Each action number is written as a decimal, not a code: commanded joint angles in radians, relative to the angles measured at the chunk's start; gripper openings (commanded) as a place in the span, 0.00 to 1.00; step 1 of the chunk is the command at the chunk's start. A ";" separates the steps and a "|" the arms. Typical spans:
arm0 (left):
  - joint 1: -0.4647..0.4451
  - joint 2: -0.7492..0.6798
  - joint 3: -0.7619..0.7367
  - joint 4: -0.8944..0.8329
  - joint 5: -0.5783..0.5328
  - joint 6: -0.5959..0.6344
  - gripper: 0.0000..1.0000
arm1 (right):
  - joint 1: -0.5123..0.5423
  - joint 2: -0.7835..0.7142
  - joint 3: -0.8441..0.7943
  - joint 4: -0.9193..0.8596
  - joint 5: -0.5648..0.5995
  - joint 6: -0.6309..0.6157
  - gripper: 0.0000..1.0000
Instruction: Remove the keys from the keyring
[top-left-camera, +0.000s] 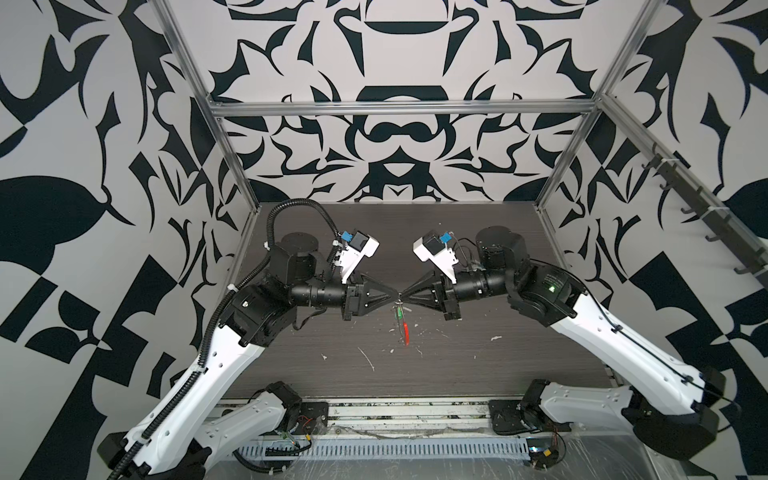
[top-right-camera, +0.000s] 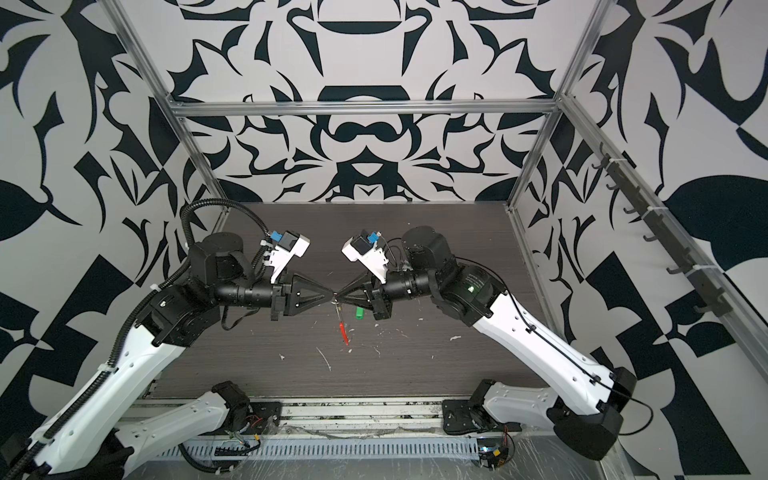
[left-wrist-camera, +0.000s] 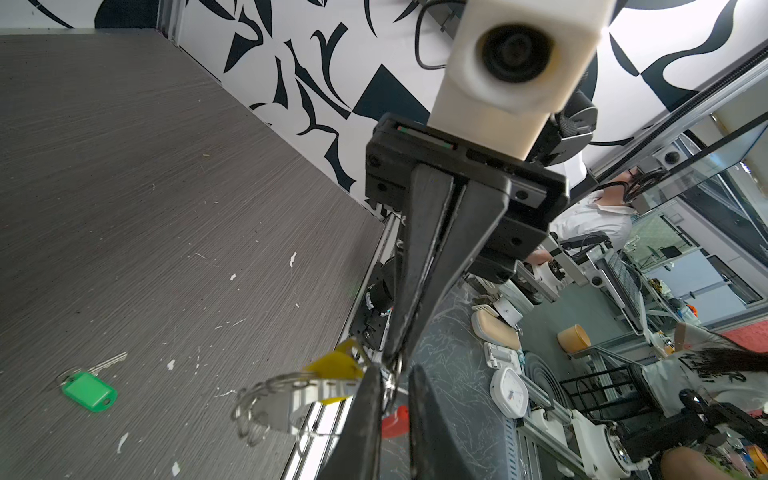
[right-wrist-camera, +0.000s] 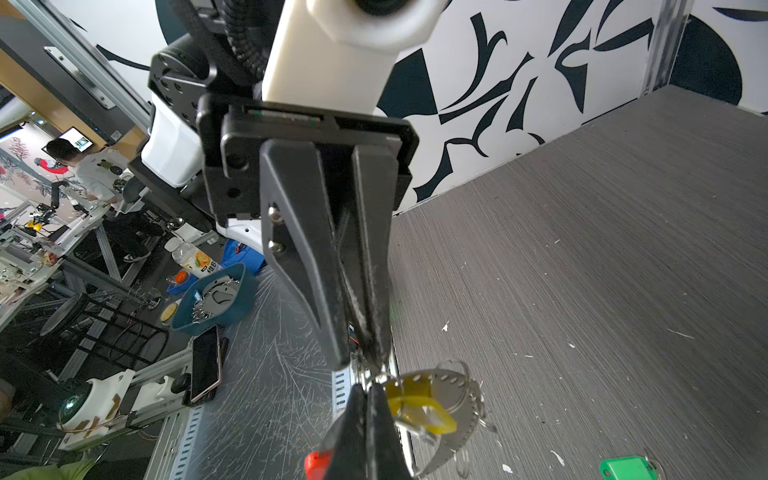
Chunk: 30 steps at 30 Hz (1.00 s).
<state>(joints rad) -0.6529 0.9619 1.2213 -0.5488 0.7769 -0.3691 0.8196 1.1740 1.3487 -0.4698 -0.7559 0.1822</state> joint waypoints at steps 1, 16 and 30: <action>-0.001 0.006 0.021 -0.024 0.017 0.013 0.17 | -0.004 -0.004 0.048 0.070 -0.014 0.013 0.00; -0.004 -0.019 -0.011 0.037 -0.045 0.009 0.00 | -0.003 -0.005 0.027 0.157 -0.034 0.071 0.00; -0.004 -0.197 -0.250 0.501 -0.133 -0.066 0.00 | 0.005 -0.151 -0.207 0.575 0.087 0.187 0.39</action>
<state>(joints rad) -0.6548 0.7860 0.9909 -0.2058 0.6579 -0.4122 0.8165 1.0409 1.1610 -0.0795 -0.6975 0.3214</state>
